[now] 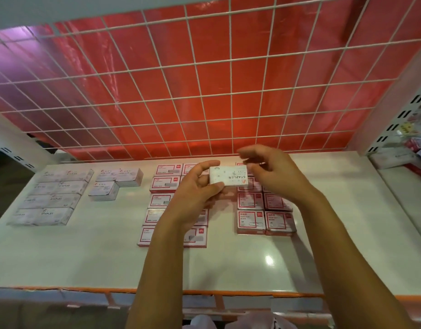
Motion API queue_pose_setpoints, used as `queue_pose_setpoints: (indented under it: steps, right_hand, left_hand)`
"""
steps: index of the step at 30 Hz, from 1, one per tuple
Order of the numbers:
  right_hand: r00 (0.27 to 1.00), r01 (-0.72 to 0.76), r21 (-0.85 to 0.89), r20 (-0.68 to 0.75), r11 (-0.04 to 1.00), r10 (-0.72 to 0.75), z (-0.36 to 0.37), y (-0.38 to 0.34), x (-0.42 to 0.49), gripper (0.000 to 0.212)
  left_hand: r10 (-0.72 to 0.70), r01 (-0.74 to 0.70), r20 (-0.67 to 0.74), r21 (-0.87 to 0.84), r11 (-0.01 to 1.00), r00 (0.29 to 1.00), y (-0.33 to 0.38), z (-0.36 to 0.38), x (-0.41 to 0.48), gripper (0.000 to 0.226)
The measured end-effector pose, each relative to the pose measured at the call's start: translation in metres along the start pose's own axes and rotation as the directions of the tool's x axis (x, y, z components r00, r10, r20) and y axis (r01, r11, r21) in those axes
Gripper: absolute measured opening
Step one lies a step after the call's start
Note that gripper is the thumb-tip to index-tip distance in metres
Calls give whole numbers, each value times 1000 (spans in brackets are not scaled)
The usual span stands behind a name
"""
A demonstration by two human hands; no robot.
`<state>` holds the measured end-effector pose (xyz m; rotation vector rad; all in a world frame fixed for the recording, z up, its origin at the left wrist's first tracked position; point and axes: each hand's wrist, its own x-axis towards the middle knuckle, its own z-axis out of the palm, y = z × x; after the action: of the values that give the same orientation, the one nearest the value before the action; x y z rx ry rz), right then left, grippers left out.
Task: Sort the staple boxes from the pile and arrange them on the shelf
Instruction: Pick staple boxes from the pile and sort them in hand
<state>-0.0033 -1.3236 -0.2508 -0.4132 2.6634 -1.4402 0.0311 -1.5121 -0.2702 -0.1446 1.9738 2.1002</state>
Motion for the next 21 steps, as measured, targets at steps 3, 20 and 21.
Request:
queue_pose_setpoints:
  steps: [3, 20, 21]
  right_hand:
    - [998, -5, 106, 70, 994, -2, 20, -11, -2, 37]
    - [951, -36, 197, 307, 980, -27, 133, -89, 0, 77]
    - [958, -40, 185, 287, 982, -15, 139, -91, 0, 73]
  left_hand:
    - [23, -26, -39, -81, 996, 999, -2, -18, -4, 35]
    - [-64, 41, -153, -146, 988, 986, 5, -118, -50, 17]
    - [-79, 55, -165, -146, 988, 983, 5, -124, -52, 15]
